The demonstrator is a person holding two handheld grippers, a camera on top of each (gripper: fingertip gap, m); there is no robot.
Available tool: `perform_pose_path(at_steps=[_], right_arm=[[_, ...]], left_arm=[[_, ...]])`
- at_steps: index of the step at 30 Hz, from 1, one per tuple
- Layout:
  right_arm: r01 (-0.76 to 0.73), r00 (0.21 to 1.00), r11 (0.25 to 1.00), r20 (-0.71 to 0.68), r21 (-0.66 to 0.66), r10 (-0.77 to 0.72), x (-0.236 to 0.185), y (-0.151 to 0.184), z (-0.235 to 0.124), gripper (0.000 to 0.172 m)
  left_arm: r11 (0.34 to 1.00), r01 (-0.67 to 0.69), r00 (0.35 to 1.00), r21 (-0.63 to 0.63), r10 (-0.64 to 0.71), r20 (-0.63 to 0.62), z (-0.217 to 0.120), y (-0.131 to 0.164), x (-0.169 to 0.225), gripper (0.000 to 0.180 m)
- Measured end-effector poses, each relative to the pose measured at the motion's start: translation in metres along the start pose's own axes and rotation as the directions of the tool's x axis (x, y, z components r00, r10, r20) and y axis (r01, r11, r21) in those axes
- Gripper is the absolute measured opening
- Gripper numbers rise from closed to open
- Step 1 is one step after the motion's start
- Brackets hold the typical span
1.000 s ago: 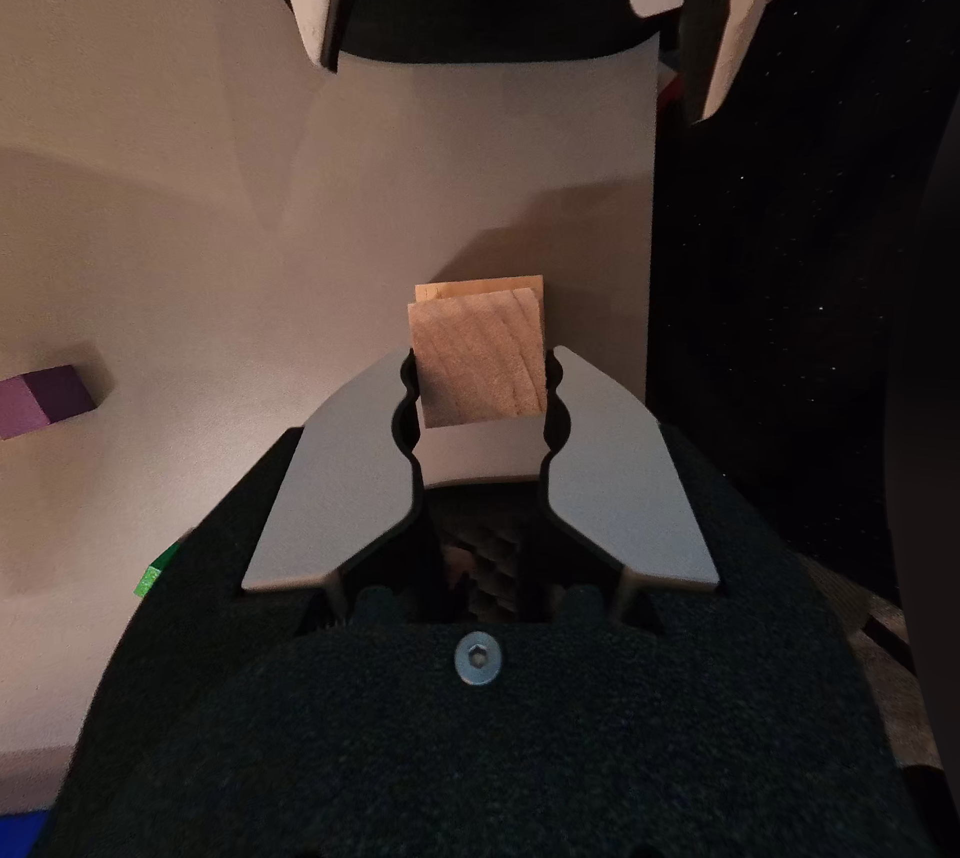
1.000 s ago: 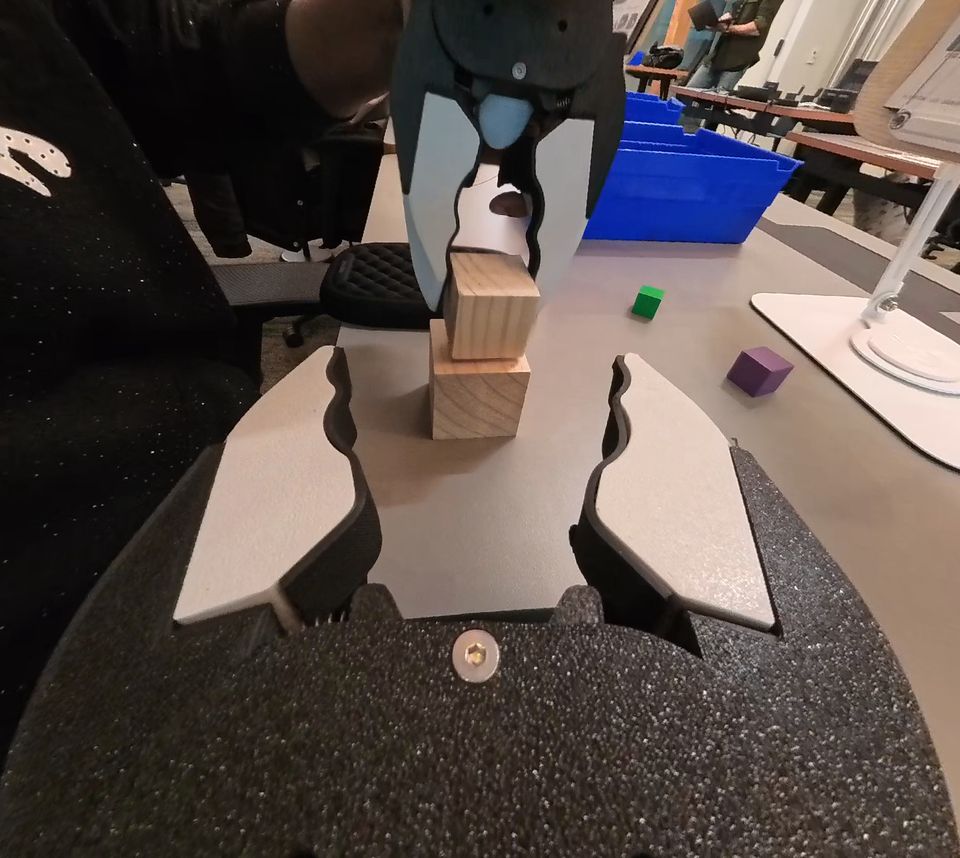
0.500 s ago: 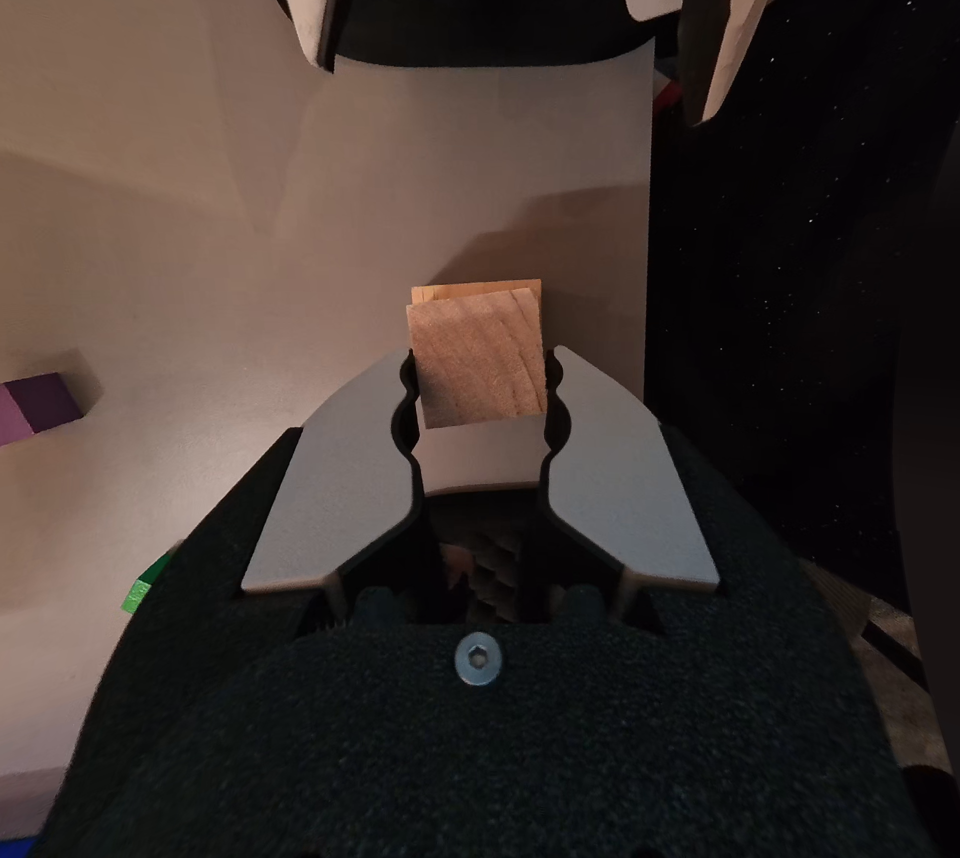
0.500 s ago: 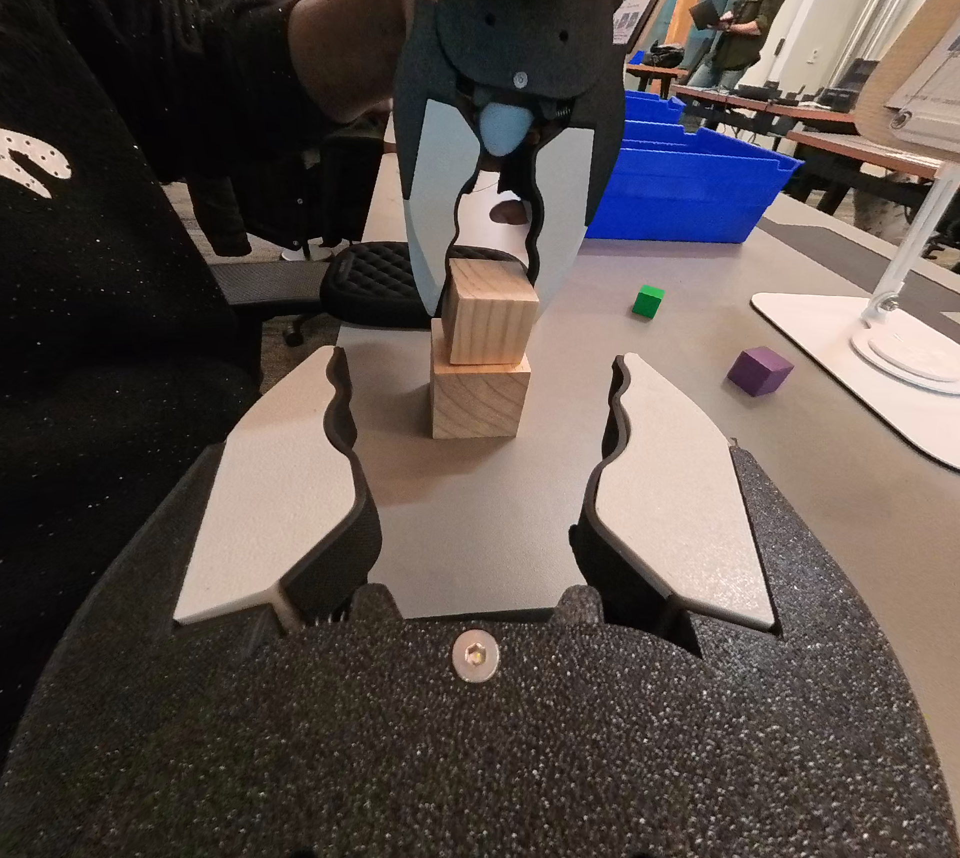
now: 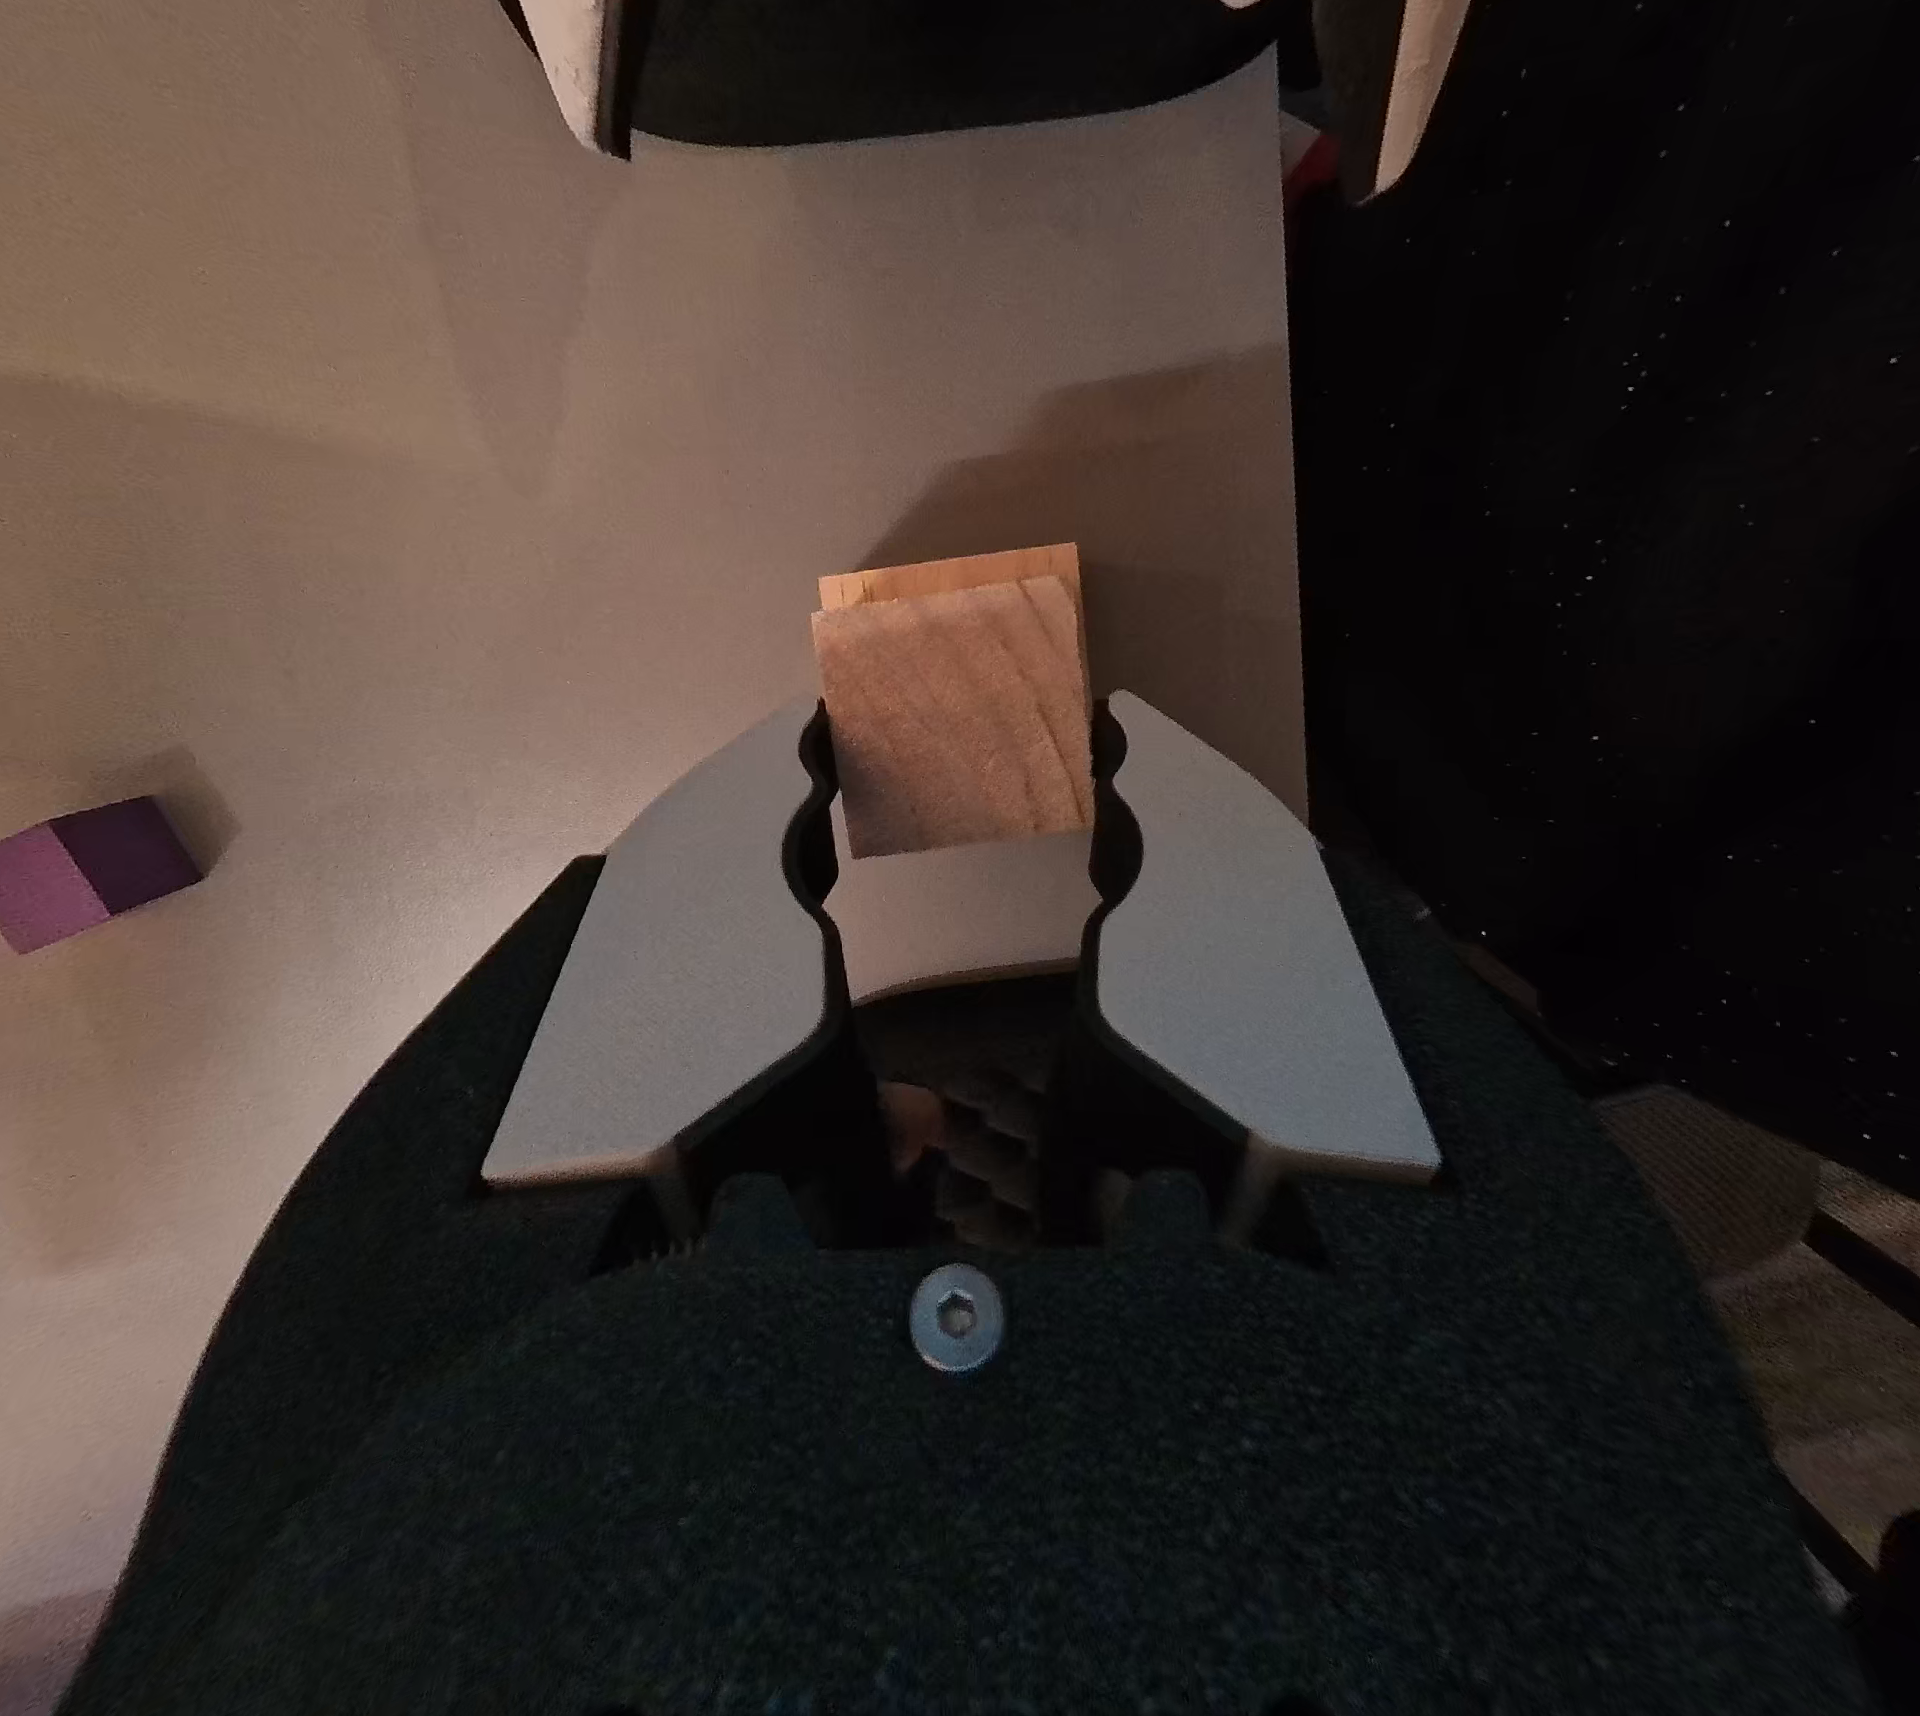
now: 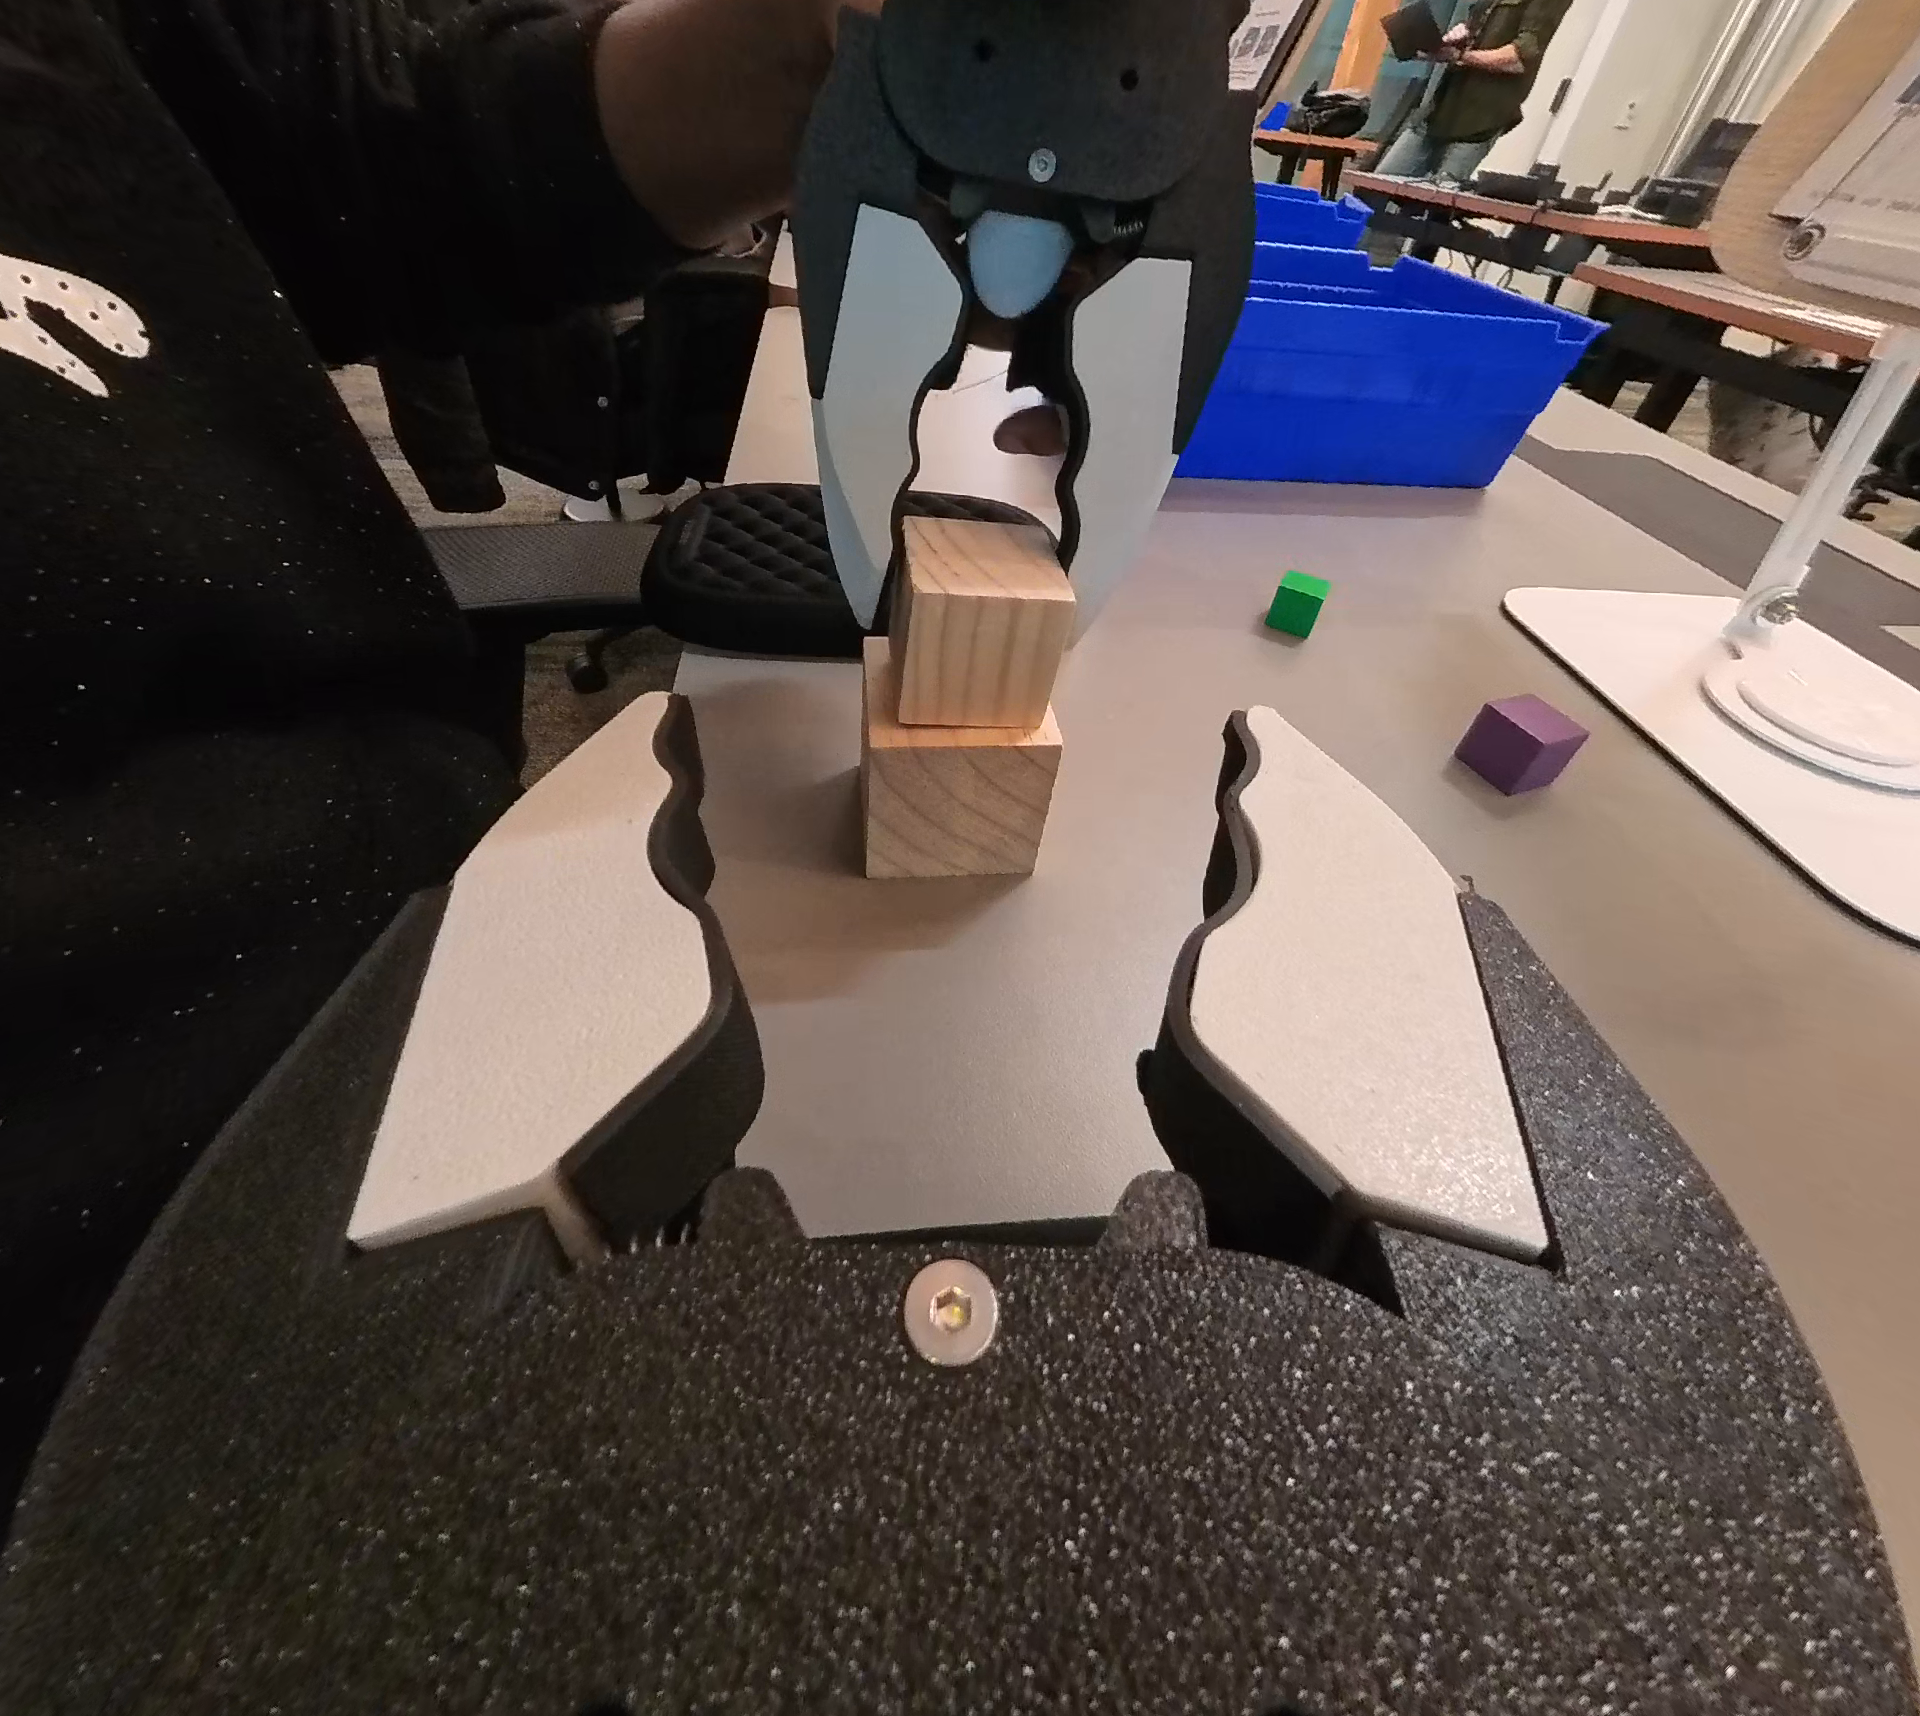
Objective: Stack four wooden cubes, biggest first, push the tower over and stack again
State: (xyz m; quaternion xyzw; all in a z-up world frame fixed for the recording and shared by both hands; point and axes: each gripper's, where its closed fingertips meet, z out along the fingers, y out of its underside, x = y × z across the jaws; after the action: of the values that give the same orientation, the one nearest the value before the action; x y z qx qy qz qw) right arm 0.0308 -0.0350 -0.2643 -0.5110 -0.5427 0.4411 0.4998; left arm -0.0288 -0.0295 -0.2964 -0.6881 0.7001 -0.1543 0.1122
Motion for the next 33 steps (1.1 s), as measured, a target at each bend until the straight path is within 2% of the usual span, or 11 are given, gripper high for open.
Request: perform_pose_path(at_steps=[19,23,33], right_arm=[[-0.005,1.0,1.0,-0.002,-0.002,0.005,0.0007,0.0002,0.0,0.091],[-0.008,1.0,1.0,-0.001,0.001,0.008,0.0008,0.0,-0.0002,0.091],[-0.003,1.0,1.0,-0.002,-0.001,0.003,0.0003,0.0001,-0.0001,0.091]], left_arm=[[0.999,0.003,1.0,0.038,-0.002,-0.021,0.0004,-0.0019,0.0033,0.051],[0.999,0.002,1.0,0.044,-0.002,0.003,-0.0005,-0.0039,0.002,0.045],[0.998,0.037,0.999,0.048,-0.037,0.016,-0.0004,-0.0038,0.0027,0.045]])
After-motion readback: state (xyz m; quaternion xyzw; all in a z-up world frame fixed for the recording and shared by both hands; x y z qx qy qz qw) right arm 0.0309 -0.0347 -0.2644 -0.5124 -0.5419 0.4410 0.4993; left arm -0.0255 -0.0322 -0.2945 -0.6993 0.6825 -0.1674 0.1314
